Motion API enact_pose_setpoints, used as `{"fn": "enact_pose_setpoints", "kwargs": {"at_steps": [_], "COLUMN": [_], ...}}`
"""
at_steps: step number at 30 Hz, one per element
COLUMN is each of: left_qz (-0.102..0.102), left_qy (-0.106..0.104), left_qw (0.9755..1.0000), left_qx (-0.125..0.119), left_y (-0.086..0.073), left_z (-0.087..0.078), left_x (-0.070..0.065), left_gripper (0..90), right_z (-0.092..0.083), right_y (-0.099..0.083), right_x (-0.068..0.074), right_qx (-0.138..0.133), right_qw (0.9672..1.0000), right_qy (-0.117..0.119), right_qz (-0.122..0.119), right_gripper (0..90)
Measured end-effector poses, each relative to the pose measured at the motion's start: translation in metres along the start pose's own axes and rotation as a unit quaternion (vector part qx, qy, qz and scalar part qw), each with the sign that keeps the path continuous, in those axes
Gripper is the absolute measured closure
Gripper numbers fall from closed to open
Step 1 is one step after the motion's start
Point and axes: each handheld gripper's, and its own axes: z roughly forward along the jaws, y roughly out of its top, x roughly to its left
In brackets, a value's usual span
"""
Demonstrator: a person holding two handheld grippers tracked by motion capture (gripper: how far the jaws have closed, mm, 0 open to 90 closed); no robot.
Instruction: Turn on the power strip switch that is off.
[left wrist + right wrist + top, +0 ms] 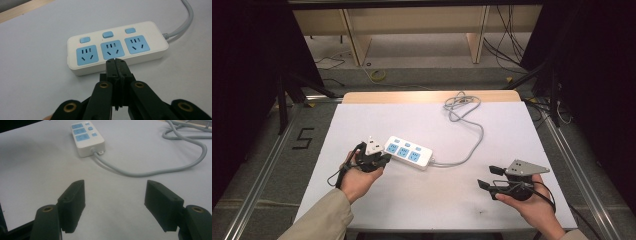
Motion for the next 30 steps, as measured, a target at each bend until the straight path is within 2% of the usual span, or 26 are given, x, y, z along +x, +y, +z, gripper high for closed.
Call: {"fn": "enact_pose_setpoints", "kwargs": {"at_steps": [30], "left_qz": [-0.003], "left_qy": [-0.003], "left_qw": [0.9999], "left_qx": [0.011], "left_y": [0.015], "left_z": [0.016], "left_x": [0.0], "left_gripper": [90.0], "right_z": [0.0], "right_y": [0.0], "right_x": [0.0], "right_qx": [0.003], "right_qw": [1.0], "right_qy": [0.001], "right_qz": [-0.002], "right_gripper": [32.8]}}
